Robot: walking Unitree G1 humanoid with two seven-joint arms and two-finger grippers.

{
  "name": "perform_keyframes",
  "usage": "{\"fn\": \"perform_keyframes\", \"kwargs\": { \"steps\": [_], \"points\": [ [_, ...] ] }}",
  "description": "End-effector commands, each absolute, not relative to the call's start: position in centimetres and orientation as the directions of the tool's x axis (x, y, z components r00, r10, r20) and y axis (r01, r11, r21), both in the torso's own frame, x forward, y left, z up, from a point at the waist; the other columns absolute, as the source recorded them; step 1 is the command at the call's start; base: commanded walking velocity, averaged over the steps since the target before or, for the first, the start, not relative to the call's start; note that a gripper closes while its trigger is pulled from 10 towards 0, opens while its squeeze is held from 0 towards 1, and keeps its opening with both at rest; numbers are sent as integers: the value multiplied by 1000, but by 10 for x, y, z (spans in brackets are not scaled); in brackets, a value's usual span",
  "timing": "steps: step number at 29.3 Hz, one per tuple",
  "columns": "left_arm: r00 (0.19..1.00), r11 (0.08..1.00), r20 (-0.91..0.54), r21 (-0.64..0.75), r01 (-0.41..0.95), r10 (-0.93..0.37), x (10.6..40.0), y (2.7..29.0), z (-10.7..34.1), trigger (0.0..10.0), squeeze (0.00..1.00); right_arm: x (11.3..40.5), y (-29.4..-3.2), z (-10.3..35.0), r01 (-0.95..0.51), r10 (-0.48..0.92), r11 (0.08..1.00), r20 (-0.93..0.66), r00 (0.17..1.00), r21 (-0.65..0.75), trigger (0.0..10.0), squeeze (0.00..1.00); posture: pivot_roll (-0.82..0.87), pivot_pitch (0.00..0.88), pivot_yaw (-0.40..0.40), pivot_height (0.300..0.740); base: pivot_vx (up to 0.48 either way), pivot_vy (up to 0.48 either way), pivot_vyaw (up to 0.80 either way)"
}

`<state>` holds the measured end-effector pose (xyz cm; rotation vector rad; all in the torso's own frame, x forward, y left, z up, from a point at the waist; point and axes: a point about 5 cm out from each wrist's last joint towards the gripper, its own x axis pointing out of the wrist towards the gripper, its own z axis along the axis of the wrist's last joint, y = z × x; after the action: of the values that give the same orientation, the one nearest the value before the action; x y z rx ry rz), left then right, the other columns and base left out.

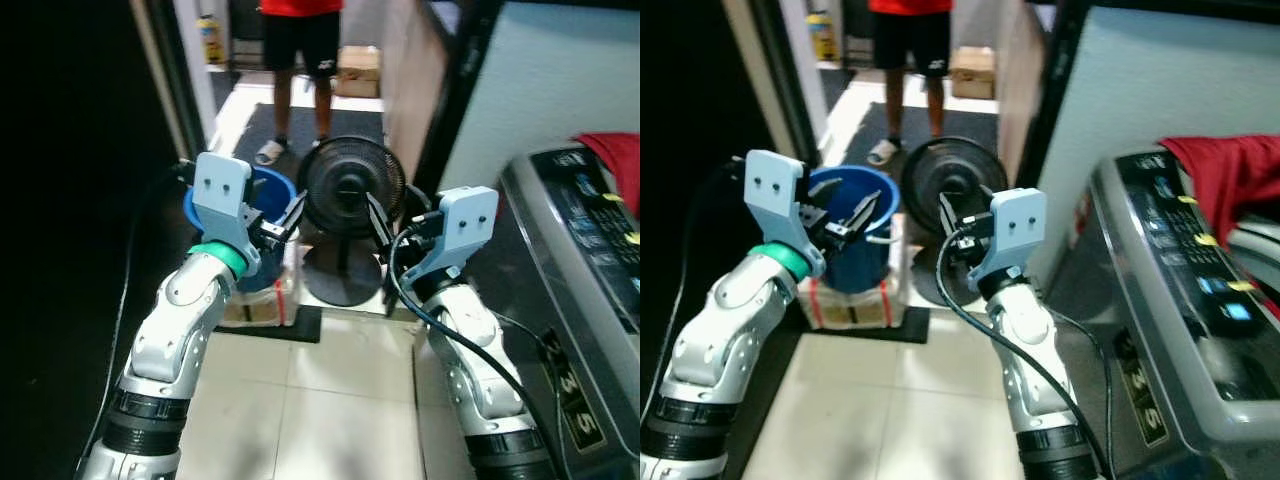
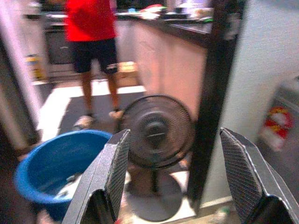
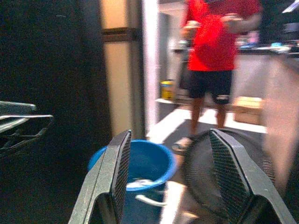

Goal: Clothes washing

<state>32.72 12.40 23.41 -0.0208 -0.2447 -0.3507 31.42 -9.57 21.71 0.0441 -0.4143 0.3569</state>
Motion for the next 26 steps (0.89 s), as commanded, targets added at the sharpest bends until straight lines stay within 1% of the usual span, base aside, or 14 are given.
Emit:
{"fn": "perform_keyframes", "kwargs": {
  "steps": [1, 3, 11, 17, 26],
  "points": [
    [913, 941, 231, 36, 337, -336, 327, 123, 230, 10000, 0, 314, -99, 210, -345, 328, 938, 380, 865, -25, 10000, 0, 76, 16, 56, 740, 0, 0, 694],
    [916, 946, 240, 47, 321, -322, 327, 124, 230, 10000, 0, 313, -97, 209, -347, 328, 938, 379, 865, -21, 10000, 0, 76, 18, 61, 740, 317, 0, 0],
    [914, 946, 243, 58, 320, -324, 327, 122, 230, 10000, 0, 312, -96, 207, -338, 321, 941, 377, 869, -22, 10000, 0, 73, 18, 65, 740, 480, 0, 0],
    [912, 944, 245, 61, 323, -328, 328, 121, 230, 10000, 0, 313, -97, 206, -329, 313, 944, 376, 872, -21, 10000, 0, 72, 17, 68, 740, 480, 0, 782],
    [912, 945, 251, 64, 320, -326, 330, 121, 230, 10000, 0, 313, -98, 207, -323, 306, 946, 382, 872, -22, 10000, 0, 69, 13, 69, 740, 480, 0, 0]
  ]
}}
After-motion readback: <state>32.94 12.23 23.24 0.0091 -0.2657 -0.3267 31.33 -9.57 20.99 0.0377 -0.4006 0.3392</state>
